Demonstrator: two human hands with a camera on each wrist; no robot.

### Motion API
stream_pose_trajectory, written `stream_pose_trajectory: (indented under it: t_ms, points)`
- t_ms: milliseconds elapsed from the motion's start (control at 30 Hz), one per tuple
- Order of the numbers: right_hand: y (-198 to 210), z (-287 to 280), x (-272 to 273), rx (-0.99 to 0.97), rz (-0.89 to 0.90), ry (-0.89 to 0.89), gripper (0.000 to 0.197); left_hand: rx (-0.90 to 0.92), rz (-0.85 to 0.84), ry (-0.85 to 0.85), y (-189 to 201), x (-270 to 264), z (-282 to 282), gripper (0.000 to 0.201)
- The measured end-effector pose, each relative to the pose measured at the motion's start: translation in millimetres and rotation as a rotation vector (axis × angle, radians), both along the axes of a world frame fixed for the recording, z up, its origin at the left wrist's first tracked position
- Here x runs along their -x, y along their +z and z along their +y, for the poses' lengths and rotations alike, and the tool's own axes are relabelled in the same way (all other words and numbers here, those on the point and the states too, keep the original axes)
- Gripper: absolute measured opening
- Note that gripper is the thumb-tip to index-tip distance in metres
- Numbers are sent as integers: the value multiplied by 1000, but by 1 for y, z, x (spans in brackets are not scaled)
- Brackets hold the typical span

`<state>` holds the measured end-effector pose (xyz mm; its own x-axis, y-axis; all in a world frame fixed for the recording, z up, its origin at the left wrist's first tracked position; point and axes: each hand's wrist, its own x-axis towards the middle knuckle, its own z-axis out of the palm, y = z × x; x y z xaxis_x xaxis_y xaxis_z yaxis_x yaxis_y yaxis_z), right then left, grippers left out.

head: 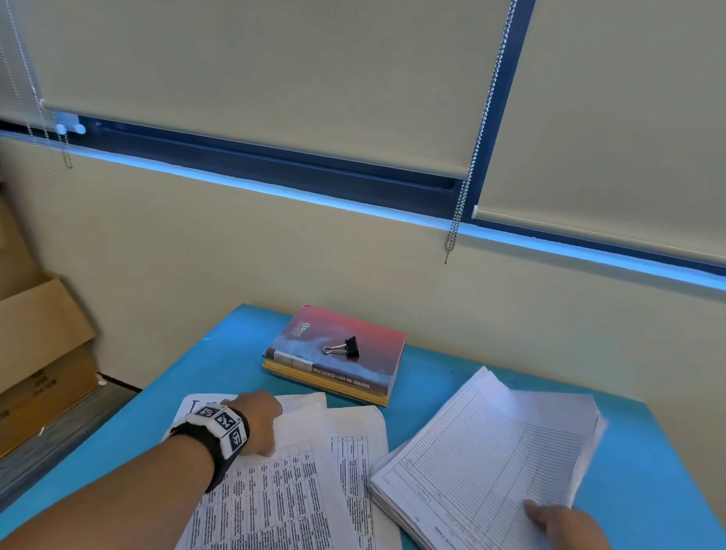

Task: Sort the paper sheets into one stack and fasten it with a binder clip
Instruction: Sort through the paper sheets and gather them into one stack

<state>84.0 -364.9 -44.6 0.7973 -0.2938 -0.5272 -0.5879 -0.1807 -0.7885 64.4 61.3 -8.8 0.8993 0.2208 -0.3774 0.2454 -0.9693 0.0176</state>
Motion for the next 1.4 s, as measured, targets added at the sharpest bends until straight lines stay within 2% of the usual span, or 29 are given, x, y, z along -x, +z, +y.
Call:
stream_pose_trajectory:
  t_ms: [100,267,400,467,533,633,733,800,867,1000,1067,1133,1267,1300,1400]
  points:
    - [-1,1,1,-14,-7,-10,29,-25,-19,8,0,-3,3,38]
    - [-3,1,1,-32,-1,-28,25,12,-37,49,-2,-10,11,90]
    - [-3,1,0,-37,-5,-18,22,-99,-77,39,0,-12,7,104]
    - [-2,0,-1,-54,-1,-17,20,-150,-100,25,2,-12,4,95]
    - [-2,1,0,-63,-4,-17,22,-169,-108,8,4,-11,4,77]
    - [-2,1,0,-56,-20,-24,22,-143,-107,6,12,-8,7,58]
    - [-3,0,1,-39,-23,-18,27,-40,-133,8,20,-4,13,49]
    - [-3,0,2,-17,-24,-8,31,30,-154,12,23,1,16,51]
    - [-2,1,3,-4,-29,-2,31,11,-176,2,27,6,15,50]
    - [1,0,5,20,-57,15,27,-152,-211,-47,30,17,8,34]
    - [1,0,5,29,-65,15,24,-142,-196,-69,28,22,7,24]
    - [-1,0,5,42,-74,13,25,-57,-183,-99,29,27,6,10]
    - [-2,2,5,35,-74,-5,25,146,-97,-180,33,33,-4,16]
    - [-2,1,4,31,-67,-3,25,159,-76,-208,34,33,-9,12]
    - [-4,0,3,23,-50,8,26,133,-53,-224,28,28,-18,17]
